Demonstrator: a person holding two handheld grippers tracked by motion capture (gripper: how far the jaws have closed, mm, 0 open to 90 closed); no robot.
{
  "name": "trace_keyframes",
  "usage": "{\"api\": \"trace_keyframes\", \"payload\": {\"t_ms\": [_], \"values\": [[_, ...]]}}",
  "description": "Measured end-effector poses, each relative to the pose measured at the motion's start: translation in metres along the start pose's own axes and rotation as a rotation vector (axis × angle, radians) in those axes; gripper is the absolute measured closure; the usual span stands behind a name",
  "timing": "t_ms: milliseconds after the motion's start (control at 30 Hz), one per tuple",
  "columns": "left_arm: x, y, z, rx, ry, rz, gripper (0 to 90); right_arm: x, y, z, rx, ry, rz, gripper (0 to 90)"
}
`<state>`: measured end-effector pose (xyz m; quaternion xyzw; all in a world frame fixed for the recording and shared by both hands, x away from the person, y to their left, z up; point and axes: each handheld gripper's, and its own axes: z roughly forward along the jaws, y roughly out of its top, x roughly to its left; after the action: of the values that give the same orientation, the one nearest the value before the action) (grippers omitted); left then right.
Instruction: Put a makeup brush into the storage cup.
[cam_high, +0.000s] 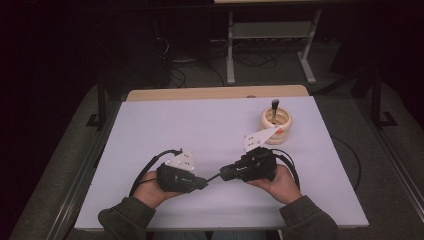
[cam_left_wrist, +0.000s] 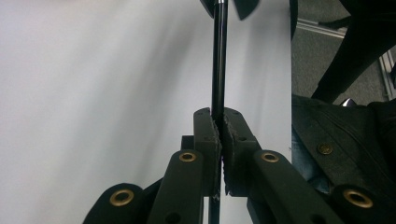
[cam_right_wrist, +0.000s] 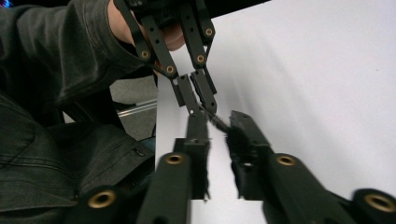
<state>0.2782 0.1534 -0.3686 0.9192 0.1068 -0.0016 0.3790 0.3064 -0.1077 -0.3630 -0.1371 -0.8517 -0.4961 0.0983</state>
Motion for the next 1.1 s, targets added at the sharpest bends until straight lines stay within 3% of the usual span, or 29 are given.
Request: {"api": "trace_keyframes", "payload": {"t_ms": [133, 200, 367, 400, 600, 900, 1000, 1100], "values": [[-0.001, 0.0, 0.001, 0.017, 0.003, 0.022, 85.5, -0.001, 0.0, 0.001, 0.008, 0.032, 0.011, 83.6], [-0.002, 0.0, 0.002, 0.033, -0.005, 0.028, 84.9, 0.0, 0.002, 0.002, 0.042, 0.046, 0.001, 84.4], [-0.004, 0.002, 0.008, 0.066, -0.021, 0.026, 78.0, 0.001, 0.006, 0.003, 0.095, 0.028, -0.028, 84.7], [-0.004, 0.003, 0.01, 0.085, -0.029, 0.033, 76.9, 0.003, 0.011, 0.004, 0.133, 0.025, -0.047, 84.7], [-0.003, 0.006, 0.012, 0.104, -0.032, 0.053, 84.2, 0.007, 0.025, 0.006, 0.204, 0.018, -0.09, 84.7], [-0.002, 0.008, 0.009, 0.086, -0.015, 0.029, 85.7, 0.007, 0.026, 0.004, 0.159, 0.007, -0.081, 80.1], [-0.001, 0.008, 0.007, 0.063, -0.001, 0.016, 85.8, 0.006, 0.022, 0.001, 0.109, -0.016, -0.06, 71.8], [0.003, 0.008, 0.005, 0.039, 0.01, -0.007, 85.9, 0.004, 0.018, -0.001, 0.064, -0.023, -0.039, 69.4]]}}
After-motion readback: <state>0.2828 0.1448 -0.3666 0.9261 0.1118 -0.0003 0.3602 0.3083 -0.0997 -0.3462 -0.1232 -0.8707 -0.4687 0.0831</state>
